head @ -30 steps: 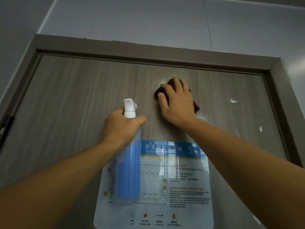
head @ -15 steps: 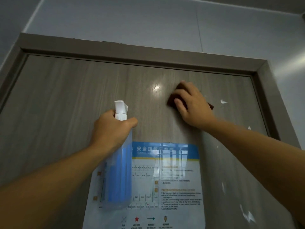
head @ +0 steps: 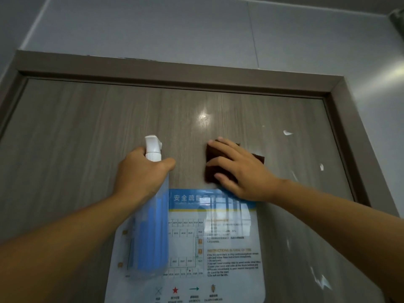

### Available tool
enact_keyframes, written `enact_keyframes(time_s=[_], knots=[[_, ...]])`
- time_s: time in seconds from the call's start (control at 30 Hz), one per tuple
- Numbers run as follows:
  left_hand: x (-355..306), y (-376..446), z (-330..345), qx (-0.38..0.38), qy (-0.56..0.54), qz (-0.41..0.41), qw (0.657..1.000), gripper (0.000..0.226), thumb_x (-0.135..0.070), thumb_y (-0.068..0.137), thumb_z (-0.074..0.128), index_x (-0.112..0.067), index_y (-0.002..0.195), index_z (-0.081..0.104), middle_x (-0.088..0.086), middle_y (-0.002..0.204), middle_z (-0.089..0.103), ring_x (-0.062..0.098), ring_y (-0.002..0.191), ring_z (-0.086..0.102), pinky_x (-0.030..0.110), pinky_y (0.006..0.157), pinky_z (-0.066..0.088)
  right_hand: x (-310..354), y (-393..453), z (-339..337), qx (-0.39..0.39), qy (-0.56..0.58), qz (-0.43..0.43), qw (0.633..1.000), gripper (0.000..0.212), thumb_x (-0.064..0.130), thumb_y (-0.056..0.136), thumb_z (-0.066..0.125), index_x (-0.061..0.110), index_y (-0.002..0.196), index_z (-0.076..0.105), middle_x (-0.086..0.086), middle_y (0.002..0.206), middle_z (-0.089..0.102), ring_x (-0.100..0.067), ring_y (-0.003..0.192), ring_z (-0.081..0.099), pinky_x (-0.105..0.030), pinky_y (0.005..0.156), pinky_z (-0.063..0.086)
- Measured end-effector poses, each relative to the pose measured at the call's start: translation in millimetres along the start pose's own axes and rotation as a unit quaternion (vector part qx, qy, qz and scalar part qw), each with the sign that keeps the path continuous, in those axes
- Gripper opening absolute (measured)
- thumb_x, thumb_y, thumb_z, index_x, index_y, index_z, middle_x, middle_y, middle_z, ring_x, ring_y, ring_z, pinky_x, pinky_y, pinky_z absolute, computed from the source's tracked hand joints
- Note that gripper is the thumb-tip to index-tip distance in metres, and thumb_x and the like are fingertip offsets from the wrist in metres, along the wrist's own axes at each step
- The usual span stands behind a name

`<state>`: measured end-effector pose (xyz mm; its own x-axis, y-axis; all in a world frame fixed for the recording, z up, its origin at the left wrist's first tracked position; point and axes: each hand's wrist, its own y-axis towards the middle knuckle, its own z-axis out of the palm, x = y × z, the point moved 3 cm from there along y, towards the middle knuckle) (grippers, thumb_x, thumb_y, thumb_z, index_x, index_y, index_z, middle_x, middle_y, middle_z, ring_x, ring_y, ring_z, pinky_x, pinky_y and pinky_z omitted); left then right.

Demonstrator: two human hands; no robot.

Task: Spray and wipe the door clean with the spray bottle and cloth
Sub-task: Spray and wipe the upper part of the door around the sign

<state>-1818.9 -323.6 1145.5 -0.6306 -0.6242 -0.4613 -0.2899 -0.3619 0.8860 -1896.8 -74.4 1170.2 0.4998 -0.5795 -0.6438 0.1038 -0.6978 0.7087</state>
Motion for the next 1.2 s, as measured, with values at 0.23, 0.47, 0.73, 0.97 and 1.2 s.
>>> enact_keyframes(time_s=[0.23,0.47,0.73,0.97,1.2], knots=[[-5.4,-1.8,6.6,-0.004,0.056,-0.002,0.998,0.044,-0.047,0.057,0.065,-0.014,0.085,0.058,0.002,0.073,0.063,0.017,0.059,0.058,0.027,0.052,0.039,-39.1,59.5,-24.9,-0.128,0.002,0.293,0.948,0.038,0.039,0.107,0.045,0.017,0.137,0.055,-0.012,0.165,0.030,-0.036,0.156,0.018,-0.055,0.125,0.023],[-8.3,-4.3,6.7,-0.026,0.079,-0.012,0.996,0.048,-0.051,0.055,0.063,-0.014,0.086,0.058,0.003,0.076,0.064,0.021,0.064,0.062,0.029,0.054,0.041,-10.5,86.0,-12.6,-0.119,0.011,0.236,0.964,0.040,0.044,0.106,0.044,0.021,0.137,0.056,-0.009,0.165,0.030,-0.034,0.155,0.017,-0.056,0.123,0.026],[-4.4,-5.0,8.5,-0.025,0.070,-0.003,0.997,0.043,-0.050,0.055,0.063,-0.017,0.081,0.056,0.001,0.071,0.062,0.018,0.059,0.059,0.028,0.052,0.041,-0.5,8.1,-6.2,-0.029,-0.007,0.027,0.999,0.042,0.047,0.103,0.044,0.022,0.131,0.060,-0.008,0.163,0.035,-0.030,0.155,0.023,-0.045,0.124,0.026],[-3.0,-5.1,11.5,-0.040,0.078,0.006,0.996,0.043,-0.050,0.055,0.065,-0.017,0.081,0.056,0.000,0.068,0.062,0.016,0.056,0.058,0.026,0.050,0.038,-41.9,64.7,-22.3,-0.119,-0.015,0.284,0.951,0.044,0.045,0.107,0.041,0.020,0.142,0.051,-0.012,0.166,0.026,-0.038,0.156,0.014,-0.054,0.127,0.019],[-7.3,-9.1,11.8,-0.059,0.097,-0.005,0.994,0.039,-0.048,0.056,0.063,-0.019,0.080,0.053,-0.001,0.070,0.062,0.020,0.060,0.061,0.029,0.053,0.043,-19.7,69.5,-13.6,-0.116,0.020,0.253,0.960,0.053,0.051,0.104,0.029,0.022,0.143,0.048,-0.012,0.167,0.022,-0.037,0.157,0.008,-0.057,0.125,0.018]])
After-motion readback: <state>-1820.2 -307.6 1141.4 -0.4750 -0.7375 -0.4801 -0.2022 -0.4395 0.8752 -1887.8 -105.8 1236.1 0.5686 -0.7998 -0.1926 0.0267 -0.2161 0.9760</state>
